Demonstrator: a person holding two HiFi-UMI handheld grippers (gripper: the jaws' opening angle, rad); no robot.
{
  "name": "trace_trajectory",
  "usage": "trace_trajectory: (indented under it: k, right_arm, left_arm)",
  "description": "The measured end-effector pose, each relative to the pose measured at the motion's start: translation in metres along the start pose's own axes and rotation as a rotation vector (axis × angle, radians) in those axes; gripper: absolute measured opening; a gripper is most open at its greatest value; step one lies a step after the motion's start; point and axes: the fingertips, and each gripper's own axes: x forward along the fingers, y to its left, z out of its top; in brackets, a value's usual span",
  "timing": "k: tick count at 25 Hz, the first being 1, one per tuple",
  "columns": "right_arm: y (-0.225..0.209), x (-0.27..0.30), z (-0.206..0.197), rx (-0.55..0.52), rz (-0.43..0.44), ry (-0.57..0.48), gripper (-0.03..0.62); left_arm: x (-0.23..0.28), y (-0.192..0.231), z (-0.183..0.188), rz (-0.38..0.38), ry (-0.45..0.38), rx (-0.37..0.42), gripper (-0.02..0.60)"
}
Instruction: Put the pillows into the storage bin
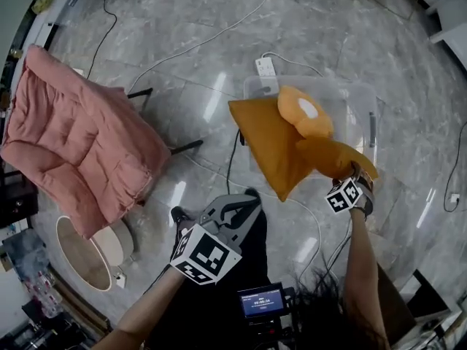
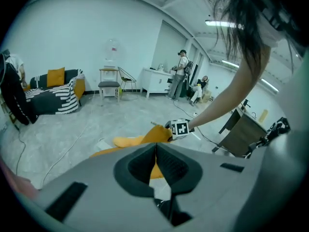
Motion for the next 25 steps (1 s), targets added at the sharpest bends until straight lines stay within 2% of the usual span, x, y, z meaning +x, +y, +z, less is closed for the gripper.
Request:
trace_trajectory:
  k: [2,3,4,5,6,7,8,10,12,18,25]
  right_arm:
    - [0.008,0.013,-0.011,-0.074,-0.007,0.069,0.352]
    - [0.008,0.017,-0.015,-0.1,-0.031,0.099,0.323]
    - [0.005,0.018,-0.017,-0.102,-0.063,0.119,0.262]
    - [0.001,0.019,-0.019,-0.071,-0.089,0.132,0.204]
    - [-0.003,0.019,-0.022,-0.009,-0.098,0.14,0.2]
    - [-0.005,0.017,-0.026,0.077,-0.091,0.14,0.232]
    - [-0.008,0.013,-0.03,0.172,-0.079,0.132,0.236]
    - [-0.012,0.0,-0.033,0.33,-0.056,0.094,0.236]
    - [-0.013,-0.017,-0.029,0.406,-0.035,0.043,0.236]
    - [0.0,-0.081,0.001,0.422,0.03,-0.102,0.236]
    - [-0.001,-0.178,0.074,0.531,0.117,-0.392,0.235]
  left_arm:
    - [0.005,0.002,-0.01,-0.004,0.018,0.0,0.012]
    - [0.007,0.003,-0.015,-0.003,0.026,-0.001,0.012]
    - [0.008,0.005,-0.018,0.0,0.031,-0.003,0.012]
    - [0.008,0.007,-0.021,0.006,0.033,-0.008,0.012]
    - [0.008,0.01,-0.023,0.014,0.032,-0.015,0.012]
    - [0.006,0.012,-0.024,0.023,0.028,-0.023,0.012]
    - [0.004,0.014,-0.024,0.033,0.023,-0.03,0.012]
    - [-0.002,0.016,-0.022,0.048,0.015,-0.035,0.012]
    - [-0.01,0.016,-0.018,0.059,0.009,-0.025,0.012]
    - [-0.043,0.015,-0.002,0.112,-0.02,-0.009,0.012]
    - [-0.083,-0.001,0.016,0.189,-0.061,-0.023,0.012]
